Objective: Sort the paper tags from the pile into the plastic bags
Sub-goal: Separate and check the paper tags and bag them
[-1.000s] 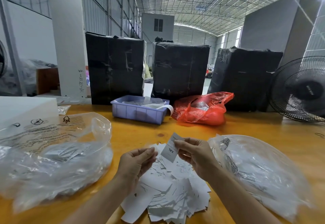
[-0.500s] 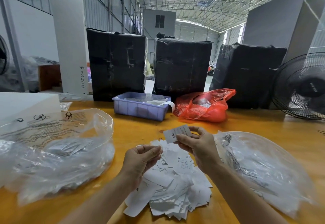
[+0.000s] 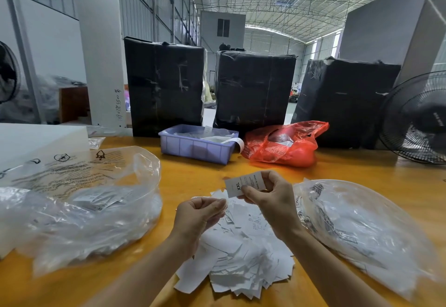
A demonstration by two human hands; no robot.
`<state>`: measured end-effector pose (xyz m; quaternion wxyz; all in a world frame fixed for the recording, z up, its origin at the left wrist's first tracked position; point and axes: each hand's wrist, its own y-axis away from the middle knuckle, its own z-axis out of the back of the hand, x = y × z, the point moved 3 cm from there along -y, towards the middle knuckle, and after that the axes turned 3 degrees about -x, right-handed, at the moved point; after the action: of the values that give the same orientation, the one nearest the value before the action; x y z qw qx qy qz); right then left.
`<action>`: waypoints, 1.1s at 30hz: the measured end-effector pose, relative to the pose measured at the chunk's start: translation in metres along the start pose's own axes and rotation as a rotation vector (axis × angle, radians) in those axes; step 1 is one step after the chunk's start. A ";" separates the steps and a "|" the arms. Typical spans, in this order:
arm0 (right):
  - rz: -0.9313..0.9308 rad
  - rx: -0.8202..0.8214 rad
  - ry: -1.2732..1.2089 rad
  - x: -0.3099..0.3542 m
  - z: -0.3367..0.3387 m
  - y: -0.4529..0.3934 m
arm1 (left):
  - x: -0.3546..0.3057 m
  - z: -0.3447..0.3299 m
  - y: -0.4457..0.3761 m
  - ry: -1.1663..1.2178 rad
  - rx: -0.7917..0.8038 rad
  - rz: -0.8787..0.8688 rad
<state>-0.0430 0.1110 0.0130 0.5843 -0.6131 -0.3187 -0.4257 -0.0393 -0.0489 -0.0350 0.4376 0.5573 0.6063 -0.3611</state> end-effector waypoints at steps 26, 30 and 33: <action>0.176 -0.048 0.240 -0.001 -0.002 0.003 | -0.002 -0.004 0.004 -0.033 0.070 0.037; 0.219 -0.083 0.213 0.001 -0.001 0.002 | -0.003 -0.006 0.007 -0.032 0.092 0.044; 0.233 -0.077 0.218 0.001 -0.001 0.003 | -0.003 -0.006 0.007 -0.052 0.103 0.051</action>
<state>-0.0400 0.1099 0.0130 0.6368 -0.6182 -0.1636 -0.4308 -0.0328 -0.0436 -0.0297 0.4331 0.5846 0.5610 -0.3950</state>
